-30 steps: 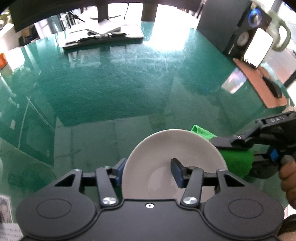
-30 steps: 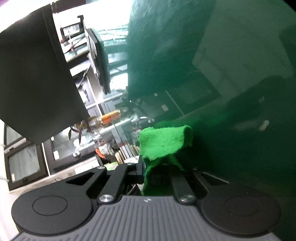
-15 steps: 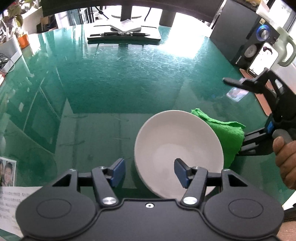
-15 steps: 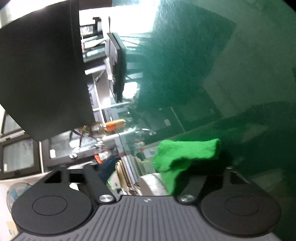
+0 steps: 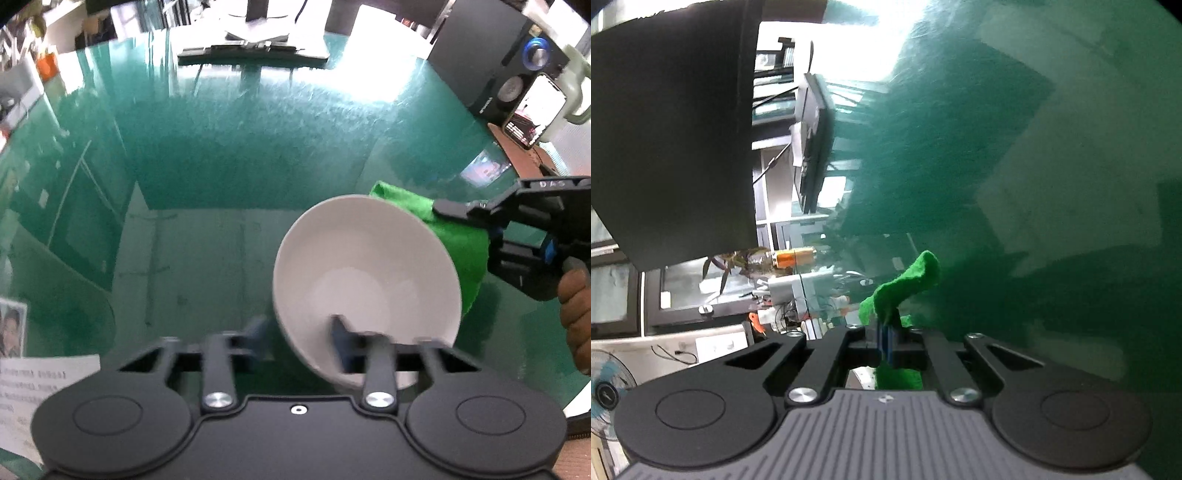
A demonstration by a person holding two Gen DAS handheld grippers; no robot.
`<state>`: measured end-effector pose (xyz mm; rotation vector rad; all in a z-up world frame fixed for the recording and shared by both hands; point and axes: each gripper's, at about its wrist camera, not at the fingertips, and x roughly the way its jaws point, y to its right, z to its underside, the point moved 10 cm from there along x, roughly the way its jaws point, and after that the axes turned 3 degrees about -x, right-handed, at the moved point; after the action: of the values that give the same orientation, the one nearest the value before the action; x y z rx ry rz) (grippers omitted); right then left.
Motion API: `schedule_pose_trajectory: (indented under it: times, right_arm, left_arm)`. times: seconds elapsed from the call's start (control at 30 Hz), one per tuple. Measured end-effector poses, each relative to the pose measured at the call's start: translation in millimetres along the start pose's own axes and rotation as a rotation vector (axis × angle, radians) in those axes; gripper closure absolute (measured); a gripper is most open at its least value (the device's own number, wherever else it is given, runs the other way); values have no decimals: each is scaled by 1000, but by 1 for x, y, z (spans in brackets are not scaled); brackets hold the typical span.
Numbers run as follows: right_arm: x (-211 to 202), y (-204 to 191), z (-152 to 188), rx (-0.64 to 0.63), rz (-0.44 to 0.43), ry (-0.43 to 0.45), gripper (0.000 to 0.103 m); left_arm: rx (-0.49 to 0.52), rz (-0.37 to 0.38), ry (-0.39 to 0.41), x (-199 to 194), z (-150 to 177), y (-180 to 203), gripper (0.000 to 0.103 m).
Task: Clean bowl
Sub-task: 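Rotate the bowl with the left gripper while the right gripper keeps wiping its wall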
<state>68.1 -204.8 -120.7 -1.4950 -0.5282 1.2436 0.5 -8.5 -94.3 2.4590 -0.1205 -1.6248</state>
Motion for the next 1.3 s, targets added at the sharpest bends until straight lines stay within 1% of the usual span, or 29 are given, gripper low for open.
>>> schedule_pose_trajectory:
  times: [0.1,0.23,0.27,0.33,0.47,0.6,0.7,0.73,0.77,0.83,0.93,0.97,1.0,1.13,1.2,1.3]
  right_arm:
    - [11,-4,7,17,-15,-67,101]
    - [5,-6,19,35,-41,-111,101]
    - [-1,-1,22,78,-57,-119,101]
    - [-11,7,24,148,-86,-102,101]
    - [-17,14,23,214,-110,-72,100]
    - [12,1,16,212,-119,-68,100]
    - [32,-8,12,203,-127,-88,100]
    - [44,-15,11,180,-123,-106,100]
    - [46,-16,11,172,-121,-109,100]
    - [46,-17,13,168,-123,-110,100]
    - [33,-10,15,180,-123,-112,100]
    - [20,-4,19,184,-118,-113,100]
    - [10,1,22,189,-114,-115,99]
    - [-5,12,31,225,-112,-124,99]
    - [-1,10,30,220,-111,-119,99]
    - [29,-2,18,184,-115,-123,99]
  left_arm:
    - [20,-4,18,2,-7,-3,83]
    - [105,-31,38,6,-21,-4,80]
    - [145,-28,40,8,-26,-2,79]
    - [189,-15,39,10,-31,1,79]
    - [233,1,22,15,-39,7,78]
    - [249,0,15,17,-41,9,77]
    - [242,5,11,17,-41,9,77]
    - [240,7,10,17,-41,9,77]
    - [236,10,6,17,-42,8,76]
    - [230,13,2,18,-42,8,73]
    - [225,27,-5,19,-43,8,69]
    - [237,30,-6,19,-43,9,68]
    - [246,29,-6,20,-43,10,68]
    - [255,39,-12,21,-43,10,68]
    - [259,40,-16,21,-43,10,68]
    - [255,38,-18,21,-43,10,68]
